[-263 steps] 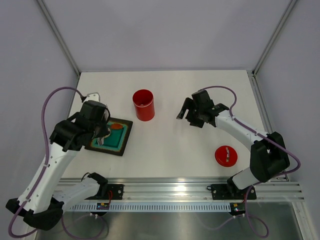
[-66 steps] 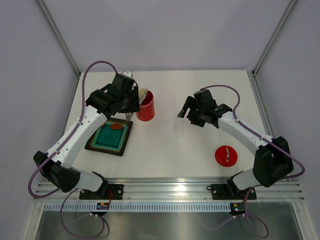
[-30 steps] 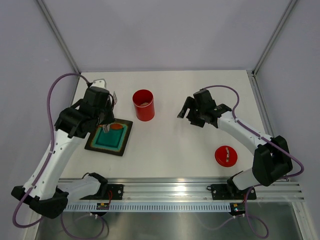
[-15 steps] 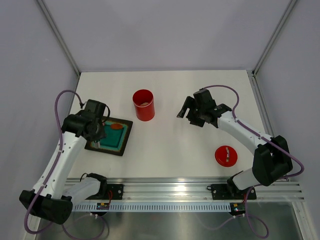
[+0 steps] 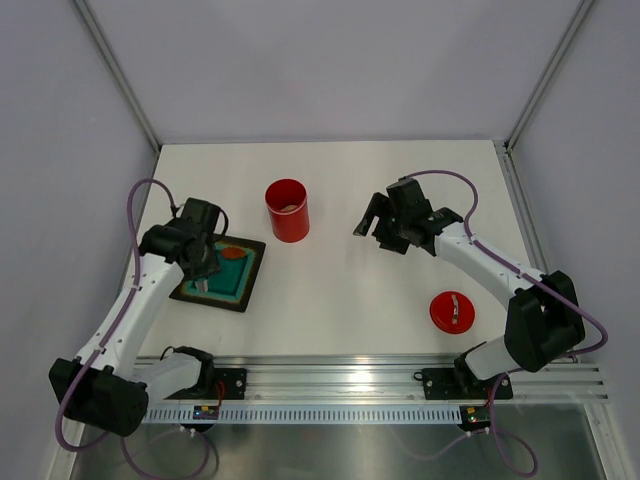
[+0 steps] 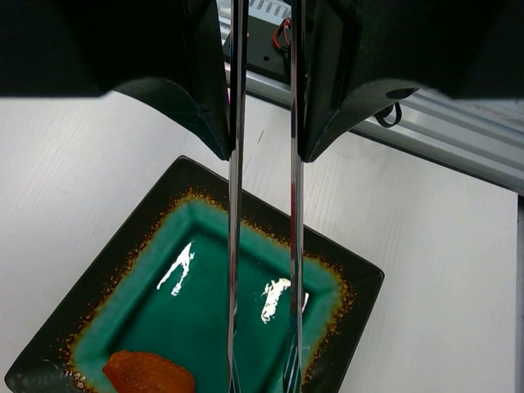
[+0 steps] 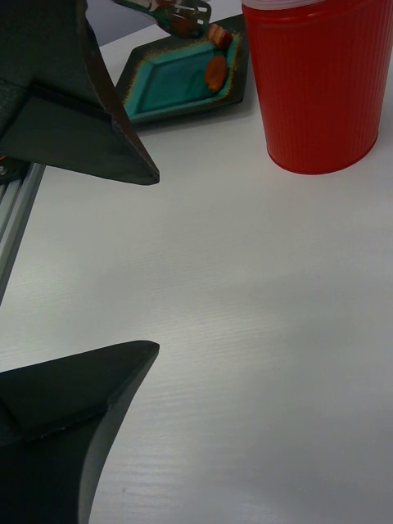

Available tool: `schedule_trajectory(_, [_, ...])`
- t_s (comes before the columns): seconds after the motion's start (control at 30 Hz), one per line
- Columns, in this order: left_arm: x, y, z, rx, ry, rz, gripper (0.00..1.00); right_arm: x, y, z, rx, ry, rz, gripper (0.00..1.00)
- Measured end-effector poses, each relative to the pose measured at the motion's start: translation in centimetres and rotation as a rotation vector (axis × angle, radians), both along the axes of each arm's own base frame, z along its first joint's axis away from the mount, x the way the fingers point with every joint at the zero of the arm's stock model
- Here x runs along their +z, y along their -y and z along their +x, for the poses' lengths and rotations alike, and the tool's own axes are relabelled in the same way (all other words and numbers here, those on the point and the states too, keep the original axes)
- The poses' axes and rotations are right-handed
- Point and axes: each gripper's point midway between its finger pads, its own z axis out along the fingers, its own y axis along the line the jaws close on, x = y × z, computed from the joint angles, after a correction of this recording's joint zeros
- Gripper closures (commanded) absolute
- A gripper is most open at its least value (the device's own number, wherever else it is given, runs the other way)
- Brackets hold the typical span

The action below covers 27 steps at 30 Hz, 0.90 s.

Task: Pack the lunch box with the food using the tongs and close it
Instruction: Pick up the fake food from the plate.

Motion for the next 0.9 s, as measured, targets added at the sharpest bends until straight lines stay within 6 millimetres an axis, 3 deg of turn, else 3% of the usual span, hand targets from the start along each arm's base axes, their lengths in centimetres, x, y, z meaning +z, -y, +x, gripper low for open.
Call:
schedule_trajectory(0.23, [-1.6,0.1,0.5,0.002,-0.035,0.010,0.55,0.0,0.0,0.0,0.000,0.000,0.000,0.15])
schedule_trajectory(0.9, [-3.3,0.0,1.9,0.015,-0.075,0.048,0.54,0.0,0.0,0.0,0.000,0.001,0.001,0.15])
